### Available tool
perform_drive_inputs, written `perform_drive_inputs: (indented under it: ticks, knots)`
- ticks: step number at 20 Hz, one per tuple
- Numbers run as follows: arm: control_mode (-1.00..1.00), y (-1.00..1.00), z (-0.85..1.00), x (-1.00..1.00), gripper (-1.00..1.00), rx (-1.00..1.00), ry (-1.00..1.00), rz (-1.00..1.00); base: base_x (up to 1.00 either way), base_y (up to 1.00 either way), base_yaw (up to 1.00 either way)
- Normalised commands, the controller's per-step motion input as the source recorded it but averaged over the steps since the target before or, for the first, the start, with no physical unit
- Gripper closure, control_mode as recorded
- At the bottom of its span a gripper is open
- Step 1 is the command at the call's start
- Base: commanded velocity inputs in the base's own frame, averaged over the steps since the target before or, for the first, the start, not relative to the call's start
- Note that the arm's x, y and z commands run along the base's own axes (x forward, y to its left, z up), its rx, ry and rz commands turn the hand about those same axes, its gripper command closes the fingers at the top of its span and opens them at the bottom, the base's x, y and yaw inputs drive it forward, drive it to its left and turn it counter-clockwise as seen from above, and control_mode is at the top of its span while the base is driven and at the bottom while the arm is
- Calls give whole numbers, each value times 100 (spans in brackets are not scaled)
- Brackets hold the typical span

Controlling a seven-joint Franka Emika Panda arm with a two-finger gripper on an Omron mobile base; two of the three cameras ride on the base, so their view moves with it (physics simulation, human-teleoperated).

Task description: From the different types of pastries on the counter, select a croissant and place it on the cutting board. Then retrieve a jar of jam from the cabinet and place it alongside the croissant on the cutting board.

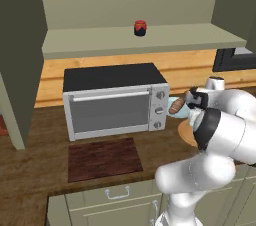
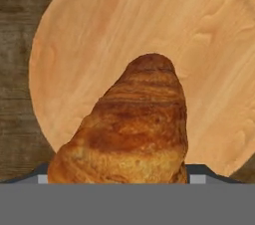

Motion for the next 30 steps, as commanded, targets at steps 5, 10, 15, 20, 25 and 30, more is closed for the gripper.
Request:
perform_drive_inputs:
  ticks: [5,10,15,20,25,30]
  knots:
    - [-100,75,11,-82,100,-13,1,0,0,0,0]
    - [-100,88,40,-44,100,-6,0,0,0,0,0]
    - [-100,100,26,-14,100,-6,0,0,0,0,0]
    - [-100,100,2,20,100,-5,0,-1,0,0,0]
    - [-100,100,0,35,100,-3,0,0,0,0,0]
    - [-100,100,0,79,100,0,5,0,0,0,0]
